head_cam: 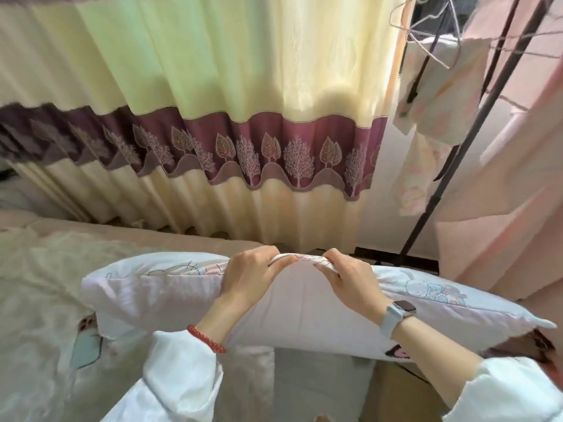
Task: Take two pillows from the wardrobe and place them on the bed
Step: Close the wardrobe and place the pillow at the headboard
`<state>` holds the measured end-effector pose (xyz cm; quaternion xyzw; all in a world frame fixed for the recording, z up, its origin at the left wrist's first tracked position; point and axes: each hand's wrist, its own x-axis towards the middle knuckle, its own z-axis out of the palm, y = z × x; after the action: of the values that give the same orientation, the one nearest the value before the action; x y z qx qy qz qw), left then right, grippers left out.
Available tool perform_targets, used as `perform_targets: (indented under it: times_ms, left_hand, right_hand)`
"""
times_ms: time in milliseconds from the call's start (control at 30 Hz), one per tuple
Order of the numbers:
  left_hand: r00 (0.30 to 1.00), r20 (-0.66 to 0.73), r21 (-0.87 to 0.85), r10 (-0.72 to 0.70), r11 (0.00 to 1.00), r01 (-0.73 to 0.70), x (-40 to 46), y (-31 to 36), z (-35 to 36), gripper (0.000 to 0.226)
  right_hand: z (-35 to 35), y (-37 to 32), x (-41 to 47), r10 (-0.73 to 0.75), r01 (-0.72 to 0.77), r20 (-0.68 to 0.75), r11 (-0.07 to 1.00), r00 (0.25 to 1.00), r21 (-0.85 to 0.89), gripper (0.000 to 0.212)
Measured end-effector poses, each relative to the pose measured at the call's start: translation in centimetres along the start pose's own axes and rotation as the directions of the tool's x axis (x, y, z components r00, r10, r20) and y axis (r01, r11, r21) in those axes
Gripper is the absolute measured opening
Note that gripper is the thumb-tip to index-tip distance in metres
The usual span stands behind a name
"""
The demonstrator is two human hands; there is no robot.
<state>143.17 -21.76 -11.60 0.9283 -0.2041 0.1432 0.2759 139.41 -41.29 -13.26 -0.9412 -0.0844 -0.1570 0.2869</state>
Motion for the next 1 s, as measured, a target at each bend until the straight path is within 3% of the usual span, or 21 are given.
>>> perform_targets:
  times_ms: [333, 433, 500, 667, 833, 1000]
  left_hand:
    - [0.960, -0.183, 0.182, -0.214, 0.952, 0.247, 16.3, -12.1, -1.6, 0.039]
    - [0.935, -0.225, 0.168, -0.272, 0.935, 0.313, 20.4, -17.4, -2.1, 0.036]
    - [0.916, -0.264, 0.158, -0.302, 0.923, 0.350, 22.6, -21.1, -2.7, 0.040]
    - [0.869, -0.409, 0.184, -0.279, 0.907, 0.378, 27.5, -28.8, -5.4, 0.083]
    - [0.739, -0.590, 0.195, -0.326, 0.830, 0.522, 30.1, -35.6, -8.6, 0.077]
    - [0.589, -0.691, 0.274, -0.418, 0.602, 0.750, 30.9, -40.8, -10.0, 0.058]
  right_hand:
    - [8.1, 1.2, 24.2, -0.192, 0.180, 0.071, 0.972, 0.979, 0.149, 0.022]
    - [11.8, 0.3, 31.0, -0.235, 0.211, 0.125, 0.961, 0.964, 0.179, 0.026]
    - [14.2, -0.8, 35.3, -0.257, 0.222, 0.179, 0.955, 0.949, 0.198, 0.029]
    - [19.2, -5.2, 44.9, -0.333, 0.238, 0.301, 0.920, 0.894, 0.310, 0.027]
    - [25.1, -10.4, 52.8, -0.444, 0.262, 0.403, 0.863, 0.800, 0.431, 0.023]
    - [31.6, -14.0, 58.4, -0.553, 0.245, 0.505, 0.797, 0.663, 0.552, 0.018]
